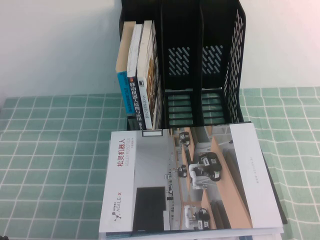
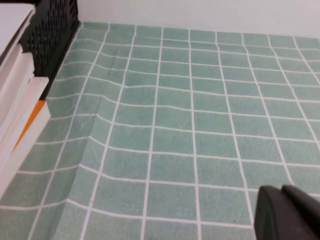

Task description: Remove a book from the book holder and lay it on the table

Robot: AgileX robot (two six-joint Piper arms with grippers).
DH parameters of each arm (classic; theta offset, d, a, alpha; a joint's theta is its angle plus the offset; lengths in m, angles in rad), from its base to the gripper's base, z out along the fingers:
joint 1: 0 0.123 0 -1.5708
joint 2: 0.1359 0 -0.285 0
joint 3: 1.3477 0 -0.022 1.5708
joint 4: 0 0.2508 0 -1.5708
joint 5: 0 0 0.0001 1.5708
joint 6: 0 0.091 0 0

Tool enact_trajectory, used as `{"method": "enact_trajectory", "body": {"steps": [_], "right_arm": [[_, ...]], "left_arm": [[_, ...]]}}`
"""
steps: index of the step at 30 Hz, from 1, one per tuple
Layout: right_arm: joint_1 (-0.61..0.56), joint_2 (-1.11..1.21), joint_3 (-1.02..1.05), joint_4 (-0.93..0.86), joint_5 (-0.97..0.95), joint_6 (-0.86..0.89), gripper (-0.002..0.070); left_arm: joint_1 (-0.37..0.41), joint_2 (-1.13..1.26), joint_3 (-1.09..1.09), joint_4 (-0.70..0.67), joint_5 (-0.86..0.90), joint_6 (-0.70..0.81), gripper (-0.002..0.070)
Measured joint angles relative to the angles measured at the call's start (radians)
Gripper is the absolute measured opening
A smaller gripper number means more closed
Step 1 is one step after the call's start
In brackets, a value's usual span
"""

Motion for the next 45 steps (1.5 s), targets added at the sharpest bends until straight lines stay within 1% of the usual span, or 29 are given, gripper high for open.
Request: {"method": "enact_trajectory", "body": {"steps": [4, 8, 17, 20, 23, 25, 28, 31, 33, 39, 41, 43, 45], "right_arm": [[0.0, 0.0, 0.0, 0.0, 0.0, 0.0, -0.0002], [0.0, 0.0, 0.0, 0.0, 0.0, 0.0, -0.0002], [0.0, 0.0, 0.002, 0.0, -0.017, 0.0, -0.0002], [0.0, 0.0, 0.002, -0.004, -0.11, 0.0, -0.0002], [0.0, 0.0, 0.002, -0.004, -0.252, -0.003, -0.0002], [0.0, 0.0, 0.002, -0.006, -0.346, -0.038, -0.0002], [0.0, 0.0, 0.002, -0.006, -0.483, -0.066, -0.0002], [0.0, 0.0, 0.002, -0.006, -0.57, -0.08, -0.0002], [0.0, 0.0, 0.002, -0.006, -0.597, -0.091, -0.0002], [0.0, 0.0, 0.002, -0.006, -0.635, -0.152, -0.0002], [0.0, 0.0, 0.002, -0.006, -0.637, -0.161, -0.0002], [0.0, 0.0, 0.002, -0.006, -0.639, -0.164, -0.0002], [0.0, 0.0, -0.01, -0.006, -0.619, -0.166, -0.0002]], "left_arm": [[0.0, 0.0, 0.0, 0.0, -0.011, 0.0, -0.0003], [0.0, 0.0, 0.002, 0.0, -0.06, 0.0, -0.0003], [0.0, 0.0, 0.002, 0.0, -0.275, 0.0, -0.0003], [0.0, 0.0, 0.002, 0.0, -0.349, 0.0, -0.0003], [0.0, 0.0, 0.002, 0.0, -0.422, 0.0, -0.0002], [0.0, 0.0, 0.002, 0.0, -0.47, 0.0, -0.0003], [0.0, 0.0, 0.002, 0.0, -0.518, 0.0, -0.0002], [0.0, 0.0, 0.002, 0.0, -0.529, 0.0, -0.0003], [0.0, 0.0, 0.002, 0.0, -0.545, -0.01, -0.0003], [0.0, 0.0, 0.002, -0.007, -0.594, -0.113, -0.0003], [0.0, 0.0, 0.002, -0.017, -0.6, -0.167, -0.0003], [0.0, 0.0, 0.002, -0.021, -0.58, -0.209, -0.0003], [0.0, 0.005, -0.021, -0.021, -0.512, -0.219, -0.0003]]}}
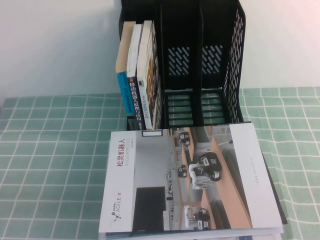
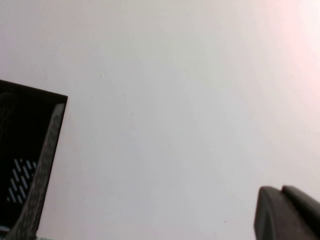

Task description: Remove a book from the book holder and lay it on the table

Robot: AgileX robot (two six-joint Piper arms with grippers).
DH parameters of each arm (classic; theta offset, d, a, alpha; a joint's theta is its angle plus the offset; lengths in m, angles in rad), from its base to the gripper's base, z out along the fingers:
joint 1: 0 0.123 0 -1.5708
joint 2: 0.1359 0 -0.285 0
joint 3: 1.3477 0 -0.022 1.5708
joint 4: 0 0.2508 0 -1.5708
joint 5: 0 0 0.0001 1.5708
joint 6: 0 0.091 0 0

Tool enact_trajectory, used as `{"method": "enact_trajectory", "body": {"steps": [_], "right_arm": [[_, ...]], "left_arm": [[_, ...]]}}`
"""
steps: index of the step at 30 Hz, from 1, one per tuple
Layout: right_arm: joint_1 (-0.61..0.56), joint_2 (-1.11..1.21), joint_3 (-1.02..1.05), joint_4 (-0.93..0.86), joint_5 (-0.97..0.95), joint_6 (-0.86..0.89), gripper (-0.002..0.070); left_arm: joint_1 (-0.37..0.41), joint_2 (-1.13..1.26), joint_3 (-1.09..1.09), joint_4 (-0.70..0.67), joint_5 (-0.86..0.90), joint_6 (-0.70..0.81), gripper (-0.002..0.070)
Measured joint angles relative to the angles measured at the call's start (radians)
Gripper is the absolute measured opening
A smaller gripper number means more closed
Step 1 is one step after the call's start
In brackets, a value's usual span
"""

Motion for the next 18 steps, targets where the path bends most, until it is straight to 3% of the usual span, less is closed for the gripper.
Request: {"method": "enact_trajectory", "body": {"steps": [8, 15, 18], "right_arm": [[0.0, 0.0, -0.182, -0.02, 0.233, 0.0, -0.0002], [0.0, 0.037, -0.222, -0.02, 0.297, 0.006, -0.0002], [0.0, 0.097, -0.244, -0.017, 0.344, 0.034, -0.0002]], "left_arm": [[0.0, 0.201, -0.181, 0.112, 0.09, -0.002, -0.0002], [0.0, 0.364, -0.193, 0.147, -0.192, -0.033, -0.0003], [0.0, 0.428, -0.229, 0.21, -0.187, -0.071, -0.0003]]}}
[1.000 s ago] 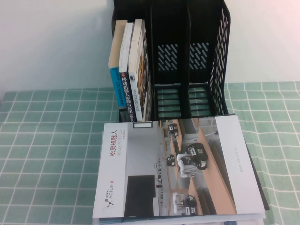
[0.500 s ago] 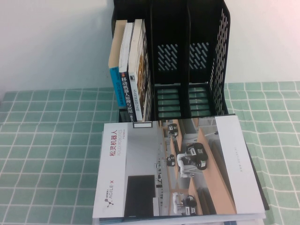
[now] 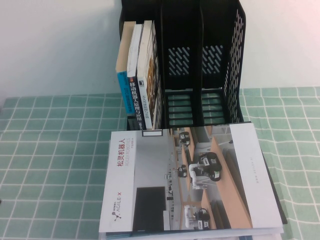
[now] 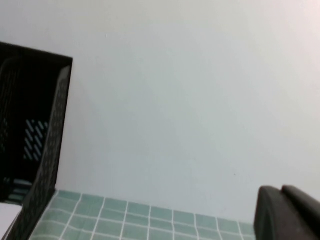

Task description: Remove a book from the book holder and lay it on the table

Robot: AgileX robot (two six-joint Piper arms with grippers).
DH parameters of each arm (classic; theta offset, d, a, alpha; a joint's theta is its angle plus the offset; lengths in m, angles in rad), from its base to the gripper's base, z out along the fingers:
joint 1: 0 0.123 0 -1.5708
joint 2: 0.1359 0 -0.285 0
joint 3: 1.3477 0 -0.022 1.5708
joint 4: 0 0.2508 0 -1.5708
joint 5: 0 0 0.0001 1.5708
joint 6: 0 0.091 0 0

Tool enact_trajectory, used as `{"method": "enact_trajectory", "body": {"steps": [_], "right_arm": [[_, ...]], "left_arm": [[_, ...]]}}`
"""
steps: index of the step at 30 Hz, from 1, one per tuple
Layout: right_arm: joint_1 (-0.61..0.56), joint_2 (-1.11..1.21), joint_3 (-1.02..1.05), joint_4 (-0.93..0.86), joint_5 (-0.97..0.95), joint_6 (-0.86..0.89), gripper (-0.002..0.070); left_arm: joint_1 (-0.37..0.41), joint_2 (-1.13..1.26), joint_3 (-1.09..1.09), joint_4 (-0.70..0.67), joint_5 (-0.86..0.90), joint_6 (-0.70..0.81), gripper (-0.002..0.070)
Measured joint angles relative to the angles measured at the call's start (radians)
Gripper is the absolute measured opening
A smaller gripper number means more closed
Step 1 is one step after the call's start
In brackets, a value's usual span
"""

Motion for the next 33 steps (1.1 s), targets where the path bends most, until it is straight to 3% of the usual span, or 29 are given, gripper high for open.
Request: {"method": "enact_trajectory", "body": {"steps": [6, 10, 15, 19, 25, 30, 33], "right_arm": [[0.0, 0.14, -0.073, 0.0, 0.041, 0.01, -0.0002], [0.0, 0.229, -0.119, 0.0, 0.029, 0.008, -0.0002], [0.002, 0.337, -0.121, 0.0, -0.148, 0.024, -0.0002], [0.035, 0.428, -0.121, -0.099, -0.268, 0.155, -0.0002], [0.159, 0.59, -0.121, -0.463, -0.464, 0.442, -0.0001], [0.261, 0.758, -0.13, -0.531, -0.6, 0.482, -0.0001], [0.323, 0.879, -0.144, -0.523, -0.658, 0.446, -0.0001]], "left_arm": [[0.0, 0.165, -0.139, 0.226, 0.211, -0.204, -0.0003], [0.0, 0.28, -0.214, 0.278, 0.304, -0.295, -0.0002], [0.0, 0.422, -0.241, 0.304, 0.152, -0.326, -0.0003], [0.0, 0.541, -0.273, 0.39, -0.005, -0.475, -0.0002], [0.0, 0.737, -0.392, 0.74, -0.062, -0.872, -0.0003], [-0.042, 0.854, -0.498, 1.042, -0.071, -1.183, -0.0002], [-0.116, 0.902, -0.562, 1.138, -0.07, -1.262, -0.0002]]}}
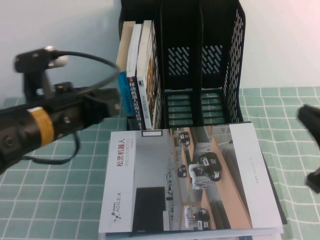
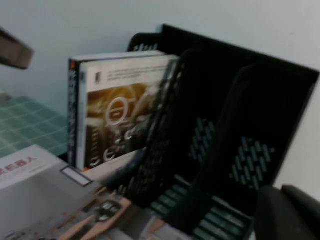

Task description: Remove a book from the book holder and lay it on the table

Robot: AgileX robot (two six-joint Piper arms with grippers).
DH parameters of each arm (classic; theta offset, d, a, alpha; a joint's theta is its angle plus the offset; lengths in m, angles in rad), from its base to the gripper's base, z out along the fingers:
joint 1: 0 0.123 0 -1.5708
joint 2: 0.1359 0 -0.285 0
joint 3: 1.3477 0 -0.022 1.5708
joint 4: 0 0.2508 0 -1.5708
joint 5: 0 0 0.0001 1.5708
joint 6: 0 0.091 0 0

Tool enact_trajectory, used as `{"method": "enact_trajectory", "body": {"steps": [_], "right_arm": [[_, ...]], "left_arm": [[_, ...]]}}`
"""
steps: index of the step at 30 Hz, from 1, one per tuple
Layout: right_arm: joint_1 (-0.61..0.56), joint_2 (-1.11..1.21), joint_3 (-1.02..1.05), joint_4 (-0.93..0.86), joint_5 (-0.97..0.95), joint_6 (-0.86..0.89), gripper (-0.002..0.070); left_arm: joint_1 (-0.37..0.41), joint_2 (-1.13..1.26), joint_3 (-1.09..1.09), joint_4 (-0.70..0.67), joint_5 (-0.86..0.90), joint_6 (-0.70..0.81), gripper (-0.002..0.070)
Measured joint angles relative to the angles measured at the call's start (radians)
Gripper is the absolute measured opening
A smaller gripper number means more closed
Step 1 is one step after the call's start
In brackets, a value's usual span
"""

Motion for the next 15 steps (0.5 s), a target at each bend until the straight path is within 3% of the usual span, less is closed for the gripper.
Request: {"method": "enact_trajectory", "body": {"steps": [7, 15], "right_arm": [[0.206, 0.233, -0.094, 0.172, -0.029, -0.196, -0.0001], [0.362, 0.455, -0.241, 0.365, -0.118, -0.34, -0.0001]], "left_arm": [[-0.188, 0.05, -0.079, 0.04, 0.24, -0.06, -0.0002], [-0.21, 0.081, -0.101, 0.035, 0.314, -0.135, -0.0003]]}}
